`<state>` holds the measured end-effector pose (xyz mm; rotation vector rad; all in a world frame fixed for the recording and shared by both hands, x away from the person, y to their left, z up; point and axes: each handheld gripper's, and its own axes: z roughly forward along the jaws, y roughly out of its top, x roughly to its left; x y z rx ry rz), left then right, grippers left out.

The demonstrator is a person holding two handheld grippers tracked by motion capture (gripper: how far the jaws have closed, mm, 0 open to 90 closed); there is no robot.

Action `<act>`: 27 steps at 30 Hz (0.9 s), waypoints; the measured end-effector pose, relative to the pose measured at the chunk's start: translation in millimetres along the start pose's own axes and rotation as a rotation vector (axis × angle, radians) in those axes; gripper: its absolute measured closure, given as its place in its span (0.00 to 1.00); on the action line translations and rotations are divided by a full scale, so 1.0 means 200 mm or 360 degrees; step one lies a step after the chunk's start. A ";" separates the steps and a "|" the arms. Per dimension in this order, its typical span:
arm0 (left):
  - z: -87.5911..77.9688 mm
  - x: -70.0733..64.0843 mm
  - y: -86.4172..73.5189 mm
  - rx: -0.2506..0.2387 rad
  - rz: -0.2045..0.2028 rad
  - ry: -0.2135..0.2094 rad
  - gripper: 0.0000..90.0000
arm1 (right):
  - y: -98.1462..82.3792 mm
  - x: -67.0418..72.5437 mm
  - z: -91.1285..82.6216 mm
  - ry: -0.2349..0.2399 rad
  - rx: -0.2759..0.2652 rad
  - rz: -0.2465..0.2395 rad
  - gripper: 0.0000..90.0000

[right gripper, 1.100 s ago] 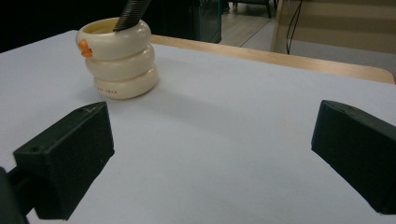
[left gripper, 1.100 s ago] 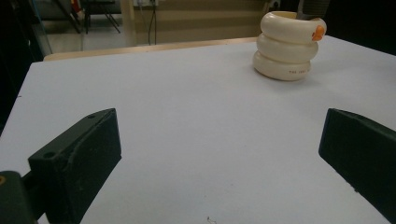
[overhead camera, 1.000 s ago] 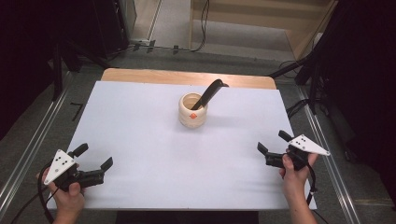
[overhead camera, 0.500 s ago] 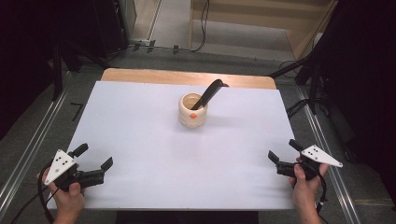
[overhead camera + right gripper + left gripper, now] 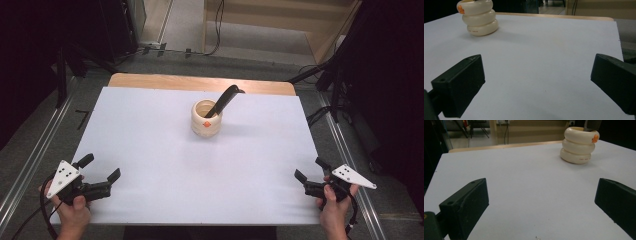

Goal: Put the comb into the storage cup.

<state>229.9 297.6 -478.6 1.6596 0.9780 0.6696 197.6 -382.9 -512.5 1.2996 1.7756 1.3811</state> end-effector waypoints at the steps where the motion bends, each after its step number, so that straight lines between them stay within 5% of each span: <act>1: 0.00 0.00 0.00 -0.0003 0.0001 -0.0003 0.00 | 0.00 0.00 0.00 -0.0002 0.0004 -0.0009 0.00; 5: 0.00 0.01 0.00 -0.0011 -0.0004 -0.0007 0.00 | -0.02 -0.02 -0.01 -0.0023 0.0020 -0.0060 0.00; 11: 0.00 0.01 0.00 -0.0012 -0.0005 -0.0002 0.00 | -0.03 -0.05 -0.02 0.0035 -0.0020 -0.0006 0.00; 27: -0.01 0.04 0.00 -0.0033 -0.0074 0.0029 0.00 | -0.04 -0.04 -0.02 0.0028 -0.0023 -0.0017 0.00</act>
